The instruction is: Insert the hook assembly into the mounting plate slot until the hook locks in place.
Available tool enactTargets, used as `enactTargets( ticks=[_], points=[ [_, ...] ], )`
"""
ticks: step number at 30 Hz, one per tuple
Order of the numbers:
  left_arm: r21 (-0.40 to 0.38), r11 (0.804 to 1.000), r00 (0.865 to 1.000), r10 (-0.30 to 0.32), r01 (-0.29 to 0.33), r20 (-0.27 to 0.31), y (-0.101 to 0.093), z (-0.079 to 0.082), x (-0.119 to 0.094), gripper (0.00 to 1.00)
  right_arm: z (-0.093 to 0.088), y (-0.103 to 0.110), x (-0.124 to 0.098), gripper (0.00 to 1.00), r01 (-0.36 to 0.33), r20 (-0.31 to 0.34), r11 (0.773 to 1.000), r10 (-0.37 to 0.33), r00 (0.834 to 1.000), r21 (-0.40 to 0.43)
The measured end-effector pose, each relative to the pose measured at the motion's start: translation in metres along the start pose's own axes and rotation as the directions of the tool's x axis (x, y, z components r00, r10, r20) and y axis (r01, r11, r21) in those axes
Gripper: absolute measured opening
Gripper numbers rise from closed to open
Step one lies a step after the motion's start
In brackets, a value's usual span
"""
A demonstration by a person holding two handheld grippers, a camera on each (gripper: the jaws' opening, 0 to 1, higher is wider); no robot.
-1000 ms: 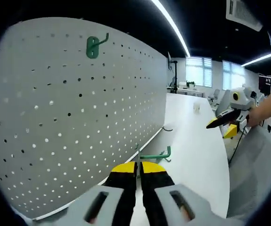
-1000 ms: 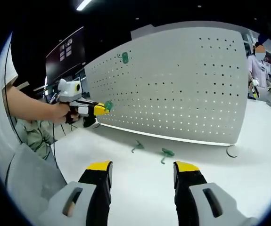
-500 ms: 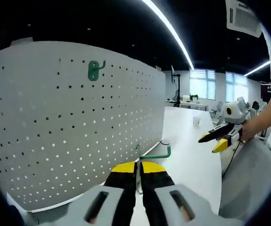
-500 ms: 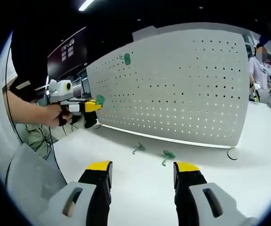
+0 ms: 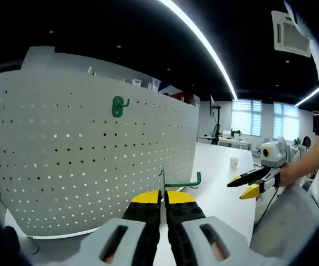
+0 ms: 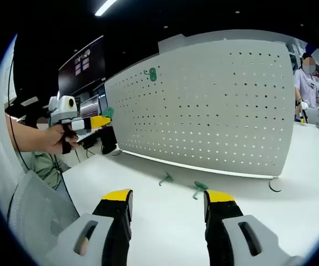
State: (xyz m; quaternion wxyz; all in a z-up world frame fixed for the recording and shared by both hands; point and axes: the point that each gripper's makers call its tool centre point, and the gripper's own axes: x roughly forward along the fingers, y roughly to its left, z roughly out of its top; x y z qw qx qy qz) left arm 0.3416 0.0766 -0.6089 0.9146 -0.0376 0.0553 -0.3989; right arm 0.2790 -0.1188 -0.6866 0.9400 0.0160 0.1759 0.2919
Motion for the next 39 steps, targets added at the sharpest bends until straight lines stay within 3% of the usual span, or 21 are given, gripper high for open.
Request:
enactTargets(
  ticks=[7,28,31,35,39],
  points=[
    [-0.020,0.999,0.998,0.041,-0.040,0.047,-0.002,0.007,-0.014,0.02,0.003,0.000,0.000,0.50,0.000,0.014,1.000,0.000,1.000,0.000],
    [-0.037,0.997,0.997,0.069,-0.068,0.043,0.004,0.002,-0.017,0.02,0.003,0.002,0.001,0.49,-0.011,0.009,1.000,0.011,1.000,-0.012],
    [-0.036,0.997,0.997,0.069,-0.068,0.043,0.004,0.003,-0.016,0.02,0.012,0.007,-0.001,0.49,-0.035,0.052,0.999,0.035,0.998,-0.004],
    [-0.044,0.997,0.997,0.067,-0.065,0.046,0.003,0.003,-0.016,0.02,0.049,0.026,-0.011,0.46,-0.125,0.238,0.992,0.126,0.963,-0.021],
    [-0.041,0.997,0.997,0.068,-0.067,0.040,0.004,0.002,-0.016,0.02,0.061,0.037,-0.016,0.46,-0.177,0.309,0.984,0.173,0.935,-0.014]
  ],
)
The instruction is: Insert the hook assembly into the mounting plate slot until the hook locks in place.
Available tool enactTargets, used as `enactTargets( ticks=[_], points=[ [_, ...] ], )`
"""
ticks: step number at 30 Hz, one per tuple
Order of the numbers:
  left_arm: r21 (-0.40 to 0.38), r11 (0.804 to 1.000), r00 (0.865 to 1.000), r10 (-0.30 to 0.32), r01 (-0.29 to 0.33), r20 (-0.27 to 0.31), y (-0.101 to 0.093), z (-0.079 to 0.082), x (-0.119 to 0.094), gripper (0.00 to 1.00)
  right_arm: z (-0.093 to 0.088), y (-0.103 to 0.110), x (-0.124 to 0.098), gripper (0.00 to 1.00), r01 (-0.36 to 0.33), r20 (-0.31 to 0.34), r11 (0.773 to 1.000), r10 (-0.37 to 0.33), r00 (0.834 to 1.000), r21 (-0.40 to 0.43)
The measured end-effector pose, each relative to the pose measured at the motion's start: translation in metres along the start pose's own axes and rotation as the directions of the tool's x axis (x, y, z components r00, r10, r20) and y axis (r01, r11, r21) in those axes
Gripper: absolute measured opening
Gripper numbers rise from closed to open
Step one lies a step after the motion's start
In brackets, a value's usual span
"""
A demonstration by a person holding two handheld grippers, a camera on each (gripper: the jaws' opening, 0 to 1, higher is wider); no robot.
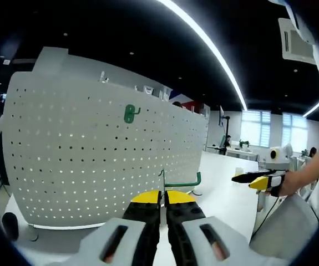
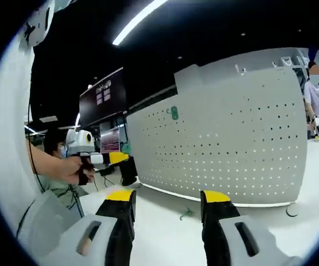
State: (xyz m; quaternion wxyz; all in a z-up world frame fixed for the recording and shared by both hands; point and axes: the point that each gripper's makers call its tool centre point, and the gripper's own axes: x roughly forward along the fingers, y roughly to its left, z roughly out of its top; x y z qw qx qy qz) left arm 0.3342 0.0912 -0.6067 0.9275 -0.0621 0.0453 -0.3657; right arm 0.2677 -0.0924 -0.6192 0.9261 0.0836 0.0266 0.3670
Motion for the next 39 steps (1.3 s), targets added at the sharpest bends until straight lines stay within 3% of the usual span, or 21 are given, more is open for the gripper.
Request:
enactTargets(
  ticks=[5,11,28,39],
  points=[
    [0.001,1.000,1.000,0.003,-0.003,0.001,0.002,0.000,0.000,0.02,0.003,0.005,0.002,0.47,-0.028,0.018,0.999,0.027,0.999,0.018],
    [0.007,1.000,1.000,0.003,-0.003,-0.002,0.001,0.002,0.000,0.02,-0.003,0.006,0.004,0.47,-0.026,-0.019,1.000,0.027,0.999,0.006],
    [0.010,1.000,1.000,0.012,-0.012,-0.004,-0.004,0.003,0.006,0.02,0.003,0.030,0.038,0.41,-0.093,-0.029,0.995,0.094,0.995,0.034],
    [0.012,1.000,1.000,-0.026,0.026,-0.018,-0.026,-0.005,0.021,0.02,0.013,0.036,0.046,0.39,-0.108,0.000,0.993,0.109,0.994,0.050]
  ],
)
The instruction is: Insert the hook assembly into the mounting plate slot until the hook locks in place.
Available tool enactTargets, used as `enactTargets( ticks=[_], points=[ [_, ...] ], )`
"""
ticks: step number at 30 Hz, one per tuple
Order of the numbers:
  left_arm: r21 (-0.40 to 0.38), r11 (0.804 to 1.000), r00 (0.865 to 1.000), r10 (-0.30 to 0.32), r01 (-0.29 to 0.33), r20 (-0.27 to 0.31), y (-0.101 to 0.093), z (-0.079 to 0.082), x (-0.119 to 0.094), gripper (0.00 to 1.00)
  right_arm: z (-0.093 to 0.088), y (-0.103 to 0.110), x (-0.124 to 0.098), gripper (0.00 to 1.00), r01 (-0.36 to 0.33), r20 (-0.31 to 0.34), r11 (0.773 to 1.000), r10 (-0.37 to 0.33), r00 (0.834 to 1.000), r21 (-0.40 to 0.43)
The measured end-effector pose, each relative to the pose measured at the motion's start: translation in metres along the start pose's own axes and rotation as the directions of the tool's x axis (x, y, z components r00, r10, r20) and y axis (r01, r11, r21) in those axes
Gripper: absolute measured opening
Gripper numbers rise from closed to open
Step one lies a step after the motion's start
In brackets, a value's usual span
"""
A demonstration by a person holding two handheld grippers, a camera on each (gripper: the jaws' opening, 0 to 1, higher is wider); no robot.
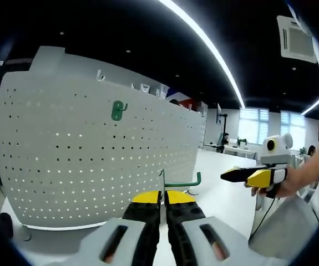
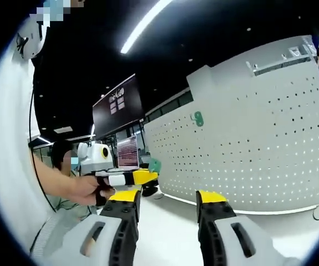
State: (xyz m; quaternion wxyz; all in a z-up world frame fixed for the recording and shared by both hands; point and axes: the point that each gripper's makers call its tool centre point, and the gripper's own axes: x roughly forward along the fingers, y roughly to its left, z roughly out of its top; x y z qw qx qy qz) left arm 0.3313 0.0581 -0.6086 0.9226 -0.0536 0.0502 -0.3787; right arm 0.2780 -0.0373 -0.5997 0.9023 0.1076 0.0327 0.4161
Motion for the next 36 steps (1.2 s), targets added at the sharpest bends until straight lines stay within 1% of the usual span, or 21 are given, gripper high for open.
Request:
enactTargets(
  ticks=[5,7,12,15,18,20,23,26,28,30,33,36],
  points=[
    [0.006,1.000,1.000,-0.020,0.020,-0.006,-0.011,-0.001,0.006,0.02,0.003,0.001,0.002,0.34,0.000,0.010,1.000,0.000,1.000,-0.004],
    [0.012,1.000,1.000,-0.024,0.024,-0.014,-0.014,-0.002,0.008,0.02,0.003,0.001,0.003,0.35,0.002,0.012,1.000,-0.002,1.000,-0.001],
    [0.023,0.999,1.000,-0.022,0.022,-0.020,-0.021,-0.003,0.010,0.02,0.006,0.002,0.004,0.34,0.007,0.021,1.000,-0.006,1.000,-0.004],
    [0.041,0.999,0.999,-0.020,0.021,-0.037,-0.024,-0.005,0.013,0.02,0.006,0.003,0.006,0.33,0.004,0.021,1.000,-0.004,1.000,0.000],
    [0.040,0.999,0.999,-0.016,0.017,-0.037,-0.026,-0.004,0.016,0.02,0.006,0.005,0.009,0.31,-0.004,0.021,1.000,0.004,1.000,0.002],
    [0.061,0.998,0.999,-0.018,0.021,-0.050,-0.029,-0.007,0.019,0.02,0.006,0.006,0.010,0.30,-0.007,0.023,1.000,0.006,1.000,0.010],
    [0.067,0.997,0.998,-0.021,0.024,-0.056,-0.034,-0.007,0.023,0.02,0.007,0.003,0.010,0.29,-0.002,0.029,1.000,0.002,1.000,0.024],
    [0.069,0.997,0.998,-0.025,0.029,-0.062,-0.039,-0.008,0.025,0.02,0.008,0.002,0.011,0.27,0.000,0.029,1.000,-0.001,1.000,0.022],
    [0.072,0.997,0.998,-0.031,0.035,-0.063,-0.044,-0.008,0.026,0.02,0.010,0.001,0.012,0.26,0.002,0.034,1.000,-0.003,0.999,0.018],
    [0.079,0.996,0.997,-0.033,0.038,-0.064,-0.049,-0.008,0.027,0.02,0.011,0.000,0.012,0.23,0.003,0.040,0.999,-0.005,0.999,0.032],
    [0.093,0.995,0.998,-0.041,0.046,-0.056,-0.055,-0.006,0.029,0.02,0.011,0.000,0.014,0.23,0.006,0.035,0.999,-0.008,0.999,0.034],
    [0.071,0.996,0.998,-0.047,0.050,-0.047,-0.058,-0.004,0.030,0.02,0.011,-0.001,0.014,0.22,0.010,0.039,0.999,-0.011,0.999,0.038]
  ],
)
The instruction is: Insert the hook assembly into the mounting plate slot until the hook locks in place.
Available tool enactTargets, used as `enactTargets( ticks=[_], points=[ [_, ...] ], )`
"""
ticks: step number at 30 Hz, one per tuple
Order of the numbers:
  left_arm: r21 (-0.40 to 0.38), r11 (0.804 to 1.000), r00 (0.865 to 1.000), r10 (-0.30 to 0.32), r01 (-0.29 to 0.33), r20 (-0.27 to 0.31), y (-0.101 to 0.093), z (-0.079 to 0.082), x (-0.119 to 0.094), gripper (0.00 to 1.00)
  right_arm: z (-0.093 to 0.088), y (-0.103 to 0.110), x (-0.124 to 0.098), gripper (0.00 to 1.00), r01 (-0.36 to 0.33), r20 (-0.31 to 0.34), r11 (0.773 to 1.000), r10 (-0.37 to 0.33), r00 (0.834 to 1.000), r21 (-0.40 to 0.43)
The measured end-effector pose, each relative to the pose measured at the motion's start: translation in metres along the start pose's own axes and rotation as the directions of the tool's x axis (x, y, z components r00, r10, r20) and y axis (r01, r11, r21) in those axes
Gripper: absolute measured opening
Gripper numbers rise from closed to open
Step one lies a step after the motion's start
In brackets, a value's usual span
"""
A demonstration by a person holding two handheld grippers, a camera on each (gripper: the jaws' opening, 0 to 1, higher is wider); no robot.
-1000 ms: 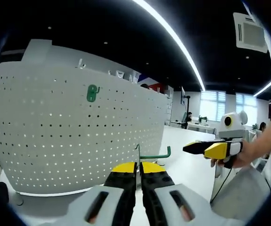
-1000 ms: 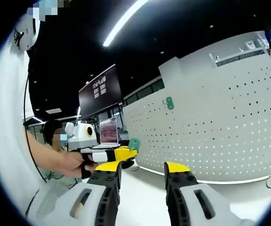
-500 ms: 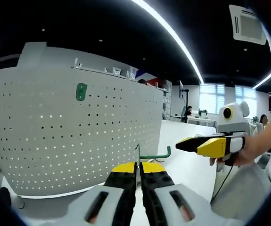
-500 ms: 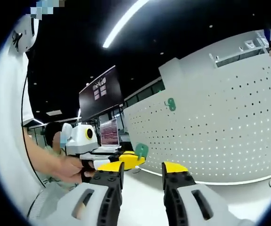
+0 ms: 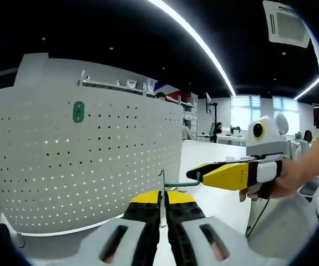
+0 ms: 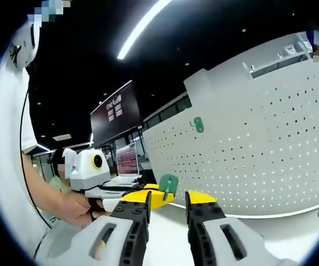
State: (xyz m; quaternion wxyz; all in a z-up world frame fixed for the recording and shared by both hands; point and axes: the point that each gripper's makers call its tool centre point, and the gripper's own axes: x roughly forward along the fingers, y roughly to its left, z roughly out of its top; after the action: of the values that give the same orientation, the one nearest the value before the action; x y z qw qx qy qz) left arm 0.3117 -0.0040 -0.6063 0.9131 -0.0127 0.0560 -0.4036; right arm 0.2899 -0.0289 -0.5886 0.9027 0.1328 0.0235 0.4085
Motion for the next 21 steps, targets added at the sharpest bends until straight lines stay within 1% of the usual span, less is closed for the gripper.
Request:
enactTargets(
  ticks=[3,9,11,13,15,21],
  points=[
    [0.017,1.000,1.000,-0.002,0.002,0.015,-0.006,0.003,0.000,0.02,0.002,0.003,0.000,0.21,0.001,0.000,1.000,-0.001,1.000,-0.007],
    [0.027,1.000,1.000,-0.010,0.009,0.011,-0.012,0.002,0.002,0.02,0.001,0.002,0.002,0.19,0.005,0.003,1.000,-0.005,1.000,0.006],
    [0.025,1.000,1.000,-0.011,0.010,0.014,-0.014,0.003,0.003,0.02,0.001,0.004,0.002,0.18,-0.003,0.005,1.000,0.003,1.000,0.009],
    [0.027,0.999,1.000,-0.021,0.021,0.016,-0.019,0.005,0.003,0.02,0.000,0.004,0.001,0.15,0.002,-0.003,1.000,-0.002,1.000,-0.005],
    [0.035,0.999,0.999,-0.027,0.027,0.018,-0.021,0.004,0.004,0.02,0.001,0.005,0.001,0.13,-0.001,0.006,1.000,0.000,1.000,0.010],
    [0.044,0.999,0.999,-0.029,0.028,0.023,-0.025,0.005,0.003,0.01,0.002,0.007,0.002,0.08,0.006,0.012,1.000,-0.006,1.000,0.019]
  ],
)
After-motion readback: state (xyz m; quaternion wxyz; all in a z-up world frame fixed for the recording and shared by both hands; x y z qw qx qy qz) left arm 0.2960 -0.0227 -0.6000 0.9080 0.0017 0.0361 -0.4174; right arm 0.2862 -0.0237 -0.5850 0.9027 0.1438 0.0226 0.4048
